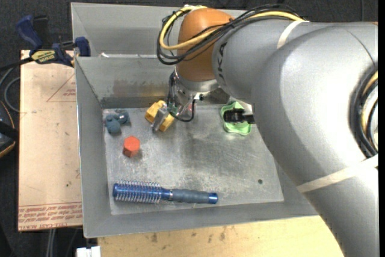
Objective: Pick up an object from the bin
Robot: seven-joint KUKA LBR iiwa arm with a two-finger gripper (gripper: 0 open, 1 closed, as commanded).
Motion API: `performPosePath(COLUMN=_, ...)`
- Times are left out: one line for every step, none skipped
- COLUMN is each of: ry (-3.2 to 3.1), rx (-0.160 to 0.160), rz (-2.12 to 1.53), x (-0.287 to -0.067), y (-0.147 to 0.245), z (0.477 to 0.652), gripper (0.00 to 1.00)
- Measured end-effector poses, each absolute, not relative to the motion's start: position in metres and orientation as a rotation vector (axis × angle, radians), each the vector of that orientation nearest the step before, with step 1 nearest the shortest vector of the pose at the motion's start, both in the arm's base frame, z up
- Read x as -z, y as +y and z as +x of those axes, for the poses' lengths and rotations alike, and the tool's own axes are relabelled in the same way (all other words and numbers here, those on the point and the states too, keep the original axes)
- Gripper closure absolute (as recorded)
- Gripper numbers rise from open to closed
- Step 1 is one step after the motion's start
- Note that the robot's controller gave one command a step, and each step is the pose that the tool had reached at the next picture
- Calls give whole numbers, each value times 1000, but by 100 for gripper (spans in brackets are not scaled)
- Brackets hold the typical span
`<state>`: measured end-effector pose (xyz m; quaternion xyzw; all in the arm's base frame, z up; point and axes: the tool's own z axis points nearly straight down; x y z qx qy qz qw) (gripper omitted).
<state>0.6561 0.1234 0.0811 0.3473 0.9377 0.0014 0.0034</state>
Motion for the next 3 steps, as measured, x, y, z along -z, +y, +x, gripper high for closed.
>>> performPosePath(ry=2944, rx=-4, rz=1087, x=-107, y=124, z=657, gripper=100)
performPosePath(ry=2944, rx=-6, rz=1082, x=-151, y=124, z=659, gripper=100)
performPosePath(ry=2948, rx=-3, rz=1079, x=-163, y=125, z=659, gripper=100)
